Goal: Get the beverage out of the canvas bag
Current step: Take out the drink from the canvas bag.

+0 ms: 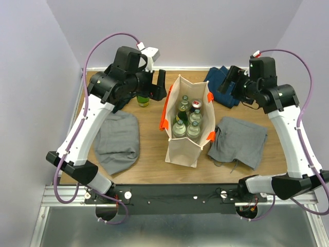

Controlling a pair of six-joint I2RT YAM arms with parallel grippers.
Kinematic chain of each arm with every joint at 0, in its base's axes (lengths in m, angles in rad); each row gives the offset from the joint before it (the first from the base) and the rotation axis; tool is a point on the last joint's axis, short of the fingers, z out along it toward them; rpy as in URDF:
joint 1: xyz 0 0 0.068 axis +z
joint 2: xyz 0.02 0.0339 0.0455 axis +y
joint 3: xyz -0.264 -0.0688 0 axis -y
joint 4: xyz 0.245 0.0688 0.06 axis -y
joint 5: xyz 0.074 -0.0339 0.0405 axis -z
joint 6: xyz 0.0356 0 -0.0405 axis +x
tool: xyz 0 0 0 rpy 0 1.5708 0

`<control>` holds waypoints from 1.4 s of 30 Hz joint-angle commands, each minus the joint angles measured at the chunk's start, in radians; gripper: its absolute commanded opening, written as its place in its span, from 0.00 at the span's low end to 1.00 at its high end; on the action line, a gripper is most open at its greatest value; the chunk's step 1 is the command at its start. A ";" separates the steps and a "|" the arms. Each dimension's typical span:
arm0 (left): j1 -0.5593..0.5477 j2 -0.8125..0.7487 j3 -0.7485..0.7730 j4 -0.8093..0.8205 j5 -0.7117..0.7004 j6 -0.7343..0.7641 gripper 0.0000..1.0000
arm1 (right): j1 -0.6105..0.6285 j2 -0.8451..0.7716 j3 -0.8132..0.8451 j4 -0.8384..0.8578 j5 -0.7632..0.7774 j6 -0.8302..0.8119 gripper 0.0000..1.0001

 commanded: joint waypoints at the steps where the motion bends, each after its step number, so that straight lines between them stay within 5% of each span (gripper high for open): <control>1: -0.040 0.011 0.056 -0.102 0.028 -0.025 0.98 | 0.003 0.002 0.057 -0.071 0.010 0.055 0.97; 8: -0.106 0.023 0.065 -0.155 0.056 -0.044 0.96 | 0.005 0.033 0.085 -0.096 -0.019 0.037 0.96; 19: -0.315 -0.110 -0.177 0.087 -0.107 -0.028 0.95 | 0.005 -0.271 -0.355 0.214 -0.105 -0.104 0.96; 23: -0.336 -0.106 -0.194 0.100 -0.028 -0.068 0.97 | 0.005 -0.316 -0.346 0.152 -0.190 -0.135 0.97; 42: -0.511 0.109 -0.113 0.069 -0.209 -0.079 0.93 | 0.005 -0.440 -0.535 0.036 -0.473 -0.190 0.96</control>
